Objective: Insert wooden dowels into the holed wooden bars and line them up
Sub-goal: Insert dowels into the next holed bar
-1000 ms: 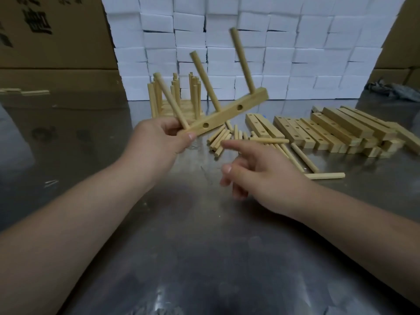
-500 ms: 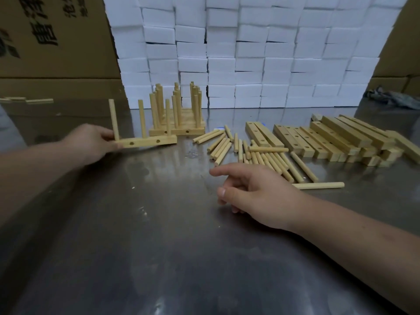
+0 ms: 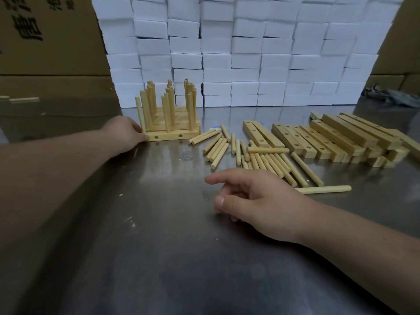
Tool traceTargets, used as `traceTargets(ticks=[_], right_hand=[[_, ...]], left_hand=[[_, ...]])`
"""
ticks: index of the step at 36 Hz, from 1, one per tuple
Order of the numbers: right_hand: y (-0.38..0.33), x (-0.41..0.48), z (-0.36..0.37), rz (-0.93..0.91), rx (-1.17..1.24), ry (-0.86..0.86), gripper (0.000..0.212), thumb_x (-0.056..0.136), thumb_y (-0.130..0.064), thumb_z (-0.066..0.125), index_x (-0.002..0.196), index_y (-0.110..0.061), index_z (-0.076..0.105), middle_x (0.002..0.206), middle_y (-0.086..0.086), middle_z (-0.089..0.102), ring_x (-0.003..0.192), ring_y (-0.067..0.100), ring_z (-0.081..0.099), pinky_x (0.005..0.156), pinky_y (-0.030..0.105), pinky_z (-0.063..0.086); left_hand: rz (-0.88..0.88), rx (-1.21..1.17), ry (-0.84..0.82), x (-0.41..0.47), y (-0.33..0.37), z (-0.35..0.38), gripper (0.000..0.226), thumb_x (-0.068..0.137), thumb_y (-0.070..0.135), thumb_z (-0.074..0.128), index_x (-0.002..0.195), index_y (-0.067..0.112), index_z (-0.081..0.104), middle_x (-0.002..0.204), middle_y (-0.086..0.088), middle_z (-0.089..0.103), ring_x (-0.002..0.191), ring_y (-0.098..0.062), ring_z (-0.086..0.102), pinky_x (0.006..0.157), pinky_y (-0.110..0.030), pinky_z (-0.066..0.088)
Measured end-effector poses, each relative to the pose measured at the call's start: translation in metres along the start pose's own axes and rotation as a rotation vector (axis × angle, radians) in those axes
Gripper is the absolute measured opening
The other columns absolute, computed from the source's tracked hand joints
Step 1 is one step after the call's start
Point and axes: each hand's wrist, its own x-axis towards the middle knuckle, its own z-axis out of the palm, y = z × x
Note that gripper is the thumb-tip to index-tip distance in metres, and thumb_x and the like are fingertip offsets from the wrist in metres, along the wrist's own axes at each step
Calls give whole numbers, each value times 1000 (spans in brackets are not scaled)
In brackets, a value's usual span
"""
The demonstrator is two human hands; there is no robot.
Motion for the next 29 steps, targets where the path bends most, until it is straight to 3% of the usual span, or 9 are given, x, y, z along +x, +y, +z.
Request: traceTargets(ticks=[3, 7, 11, 14, 18, 22, 26, 29], right_hand=[[1, 0, 0, -1, 12, 0, 25, 88, -30, 59, 111, -38, 54, 84, -7, 67, 69, -1, 60, 79, 31, 53], [2, 1, 1, -1, 7, 1, 26, 88, -29, 59, 112, -37, 55, 85, -6, 67, 69, 0, 60, 79, 35, 53], [3, 1, 0, -6, 6, -4, 26, 87, -32, 59, 112, -38, 55, 85, -8, 67, 69, 0, 60, 79, 34, 53], [3, 1, 0, -1, -3, 1, 30, 88, -30, 59, 118, -34, 57, 83, -9, 67, 69, -1, 60, 79, 33, 53], [3, 1, 1, 5, -11, 8, 33, 88, -29, 60, 121, -29, 58, 81, -9, 66, 68, -2, 59, 79, 32, 52], [2, 1, 1, 2, -16, 8, 34, 86, -31, 59, 121, -29, 58, 82, -8, 66, 68, -1, 59, 80, 34, 52], [3, 1, 1, -7, -19, 12, 37, 84, -34, 58, 120, -29, 58, 79, -10, 66, 67, -3, 59, 78, 32, 52], [4, 1, 2, -8, -14, 17, 41, 80, -39, 56, 120, -29, 58, 79, -11, 66, 67, -3, 59, 78, 31, 52]], left_hand=[[3, 26, 25, 3, 3, 6, 28, 84, 33, 65, 98, 10, 66, 87, -3, 59, 79, -22, 53, 69, -31, 42], [-15, 45, 38, 5, 9, 12, 29, 83, 38, 64, 81, 9, 65, 86, -9, 63, 72, -23, 55, 60, -30, 42], [-26, 92, 87, -4, 20, 16, 33, 84, 41, 60, 74, 10, 62, 67, -6, 63, 62, -20, 56, 48, -27, 35], [76, 123, 127, -19, 34, 26, 28, 87, 41, 52, 78, 14, 57, 72, -3, 57, 63, -17, 51, 48, -26, 32], [273, 58, 2, -41, 63, 46, 15, 88, 37, 54, 91, 26, 62, 80, 7, 60, 69, -10, 52, 53, -25, 35], [271, 133, -63, -43, 84, 53, 25, 90, 30, 52, 107, 19, 66, 102, -1, 65, 85, -19, 56, 67, -28, 41], [184, 149, -113, -40, 92, 57, 25, 88, 31, 55, 89, 8, 66, 84, -8, 63, 75, -23, 57, 54, -28, 39], [109, 68, -152, -38, 100, 57, 23, 83, 29, 61, 73, 10, 56, 70, -6, 53, 62, -19, 49, 48, -28, 35]])
